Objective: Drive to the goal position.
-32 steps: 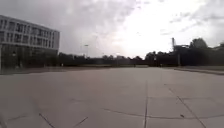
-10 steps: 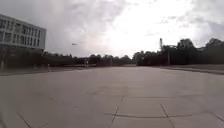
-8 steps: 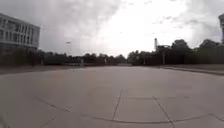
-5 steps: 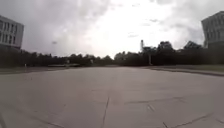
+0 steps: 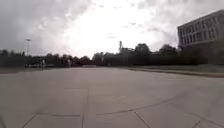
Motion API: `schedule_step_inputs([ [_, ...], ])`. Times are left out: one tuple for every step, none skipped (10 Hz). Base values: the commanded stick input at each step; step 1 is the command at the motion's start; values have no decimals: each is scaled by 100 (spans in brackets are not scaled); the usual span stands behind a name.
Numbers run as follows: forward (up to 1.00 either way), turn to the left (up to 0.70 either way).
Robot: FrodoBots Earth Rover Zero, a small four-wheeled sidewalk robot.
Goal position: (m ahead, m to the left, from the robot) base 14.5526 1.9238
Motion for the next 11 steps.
schedule_step_inputs([
  [70,-1],
  [70,-1],
  [70,-1],
  [70,-1],
  [70,1],
  [70,27],
  [70,34],
  [70,34],
  [70,25],
  [70,5],
  [70,-1],
])
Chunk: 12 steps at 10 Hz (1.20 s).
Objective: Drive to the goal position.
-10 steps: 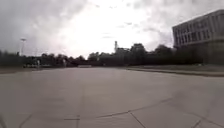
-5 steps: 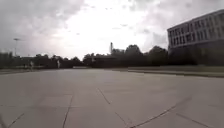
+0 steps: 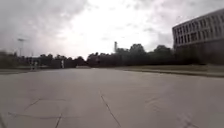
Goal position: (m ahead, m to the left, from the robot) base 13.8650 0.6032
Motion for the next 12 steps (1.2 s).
schedule_step_inputs([
  [70,-1],
  [70,-1],
  [70,-1],
  [70,-1],
  [70,-1],
  [70,-1],
  [70,-1],
  [70,-1],
  [70,-1],
  [70,-1],
  [70,-1],
  [70,-1],
])
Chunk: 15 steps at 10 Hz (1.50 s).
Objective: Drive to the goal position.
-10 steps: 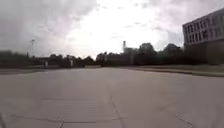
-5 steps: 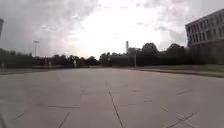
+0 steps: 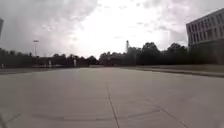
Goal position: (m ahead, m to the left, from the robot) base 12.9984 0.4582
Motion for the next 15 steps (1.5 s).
schedule_step_inputs([
  [70,-1],
  [70,-1],
  [70,-1],
  [70,-1],
  [70,-1],
  [70,-1],
  [70,-1],
  [70,-1],
  [70,-1],
  [70,-1],
  [70,-1],
  [70,-1],
  [70,-1],
  [70,-1],
  [70,-1],
])
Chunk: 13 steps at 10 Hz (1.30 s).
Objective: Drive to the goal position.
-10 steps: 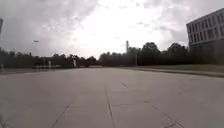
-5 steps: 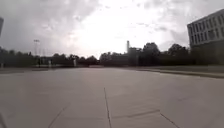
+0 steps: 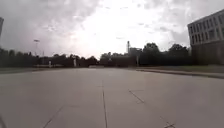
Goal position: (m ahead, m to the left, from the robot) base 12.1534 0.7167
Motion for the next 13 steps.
schedule_step_inputs([
  [70,-1],
  [70,-1],
  [70,-1],
  [70,-1],
  [70,-1],
  [70,-1],
  [70,-1],
  [70,-1],
  [70,-1],
  [70,-1],
  [70,-1],
  [70,-1],
  [70,-1],
])
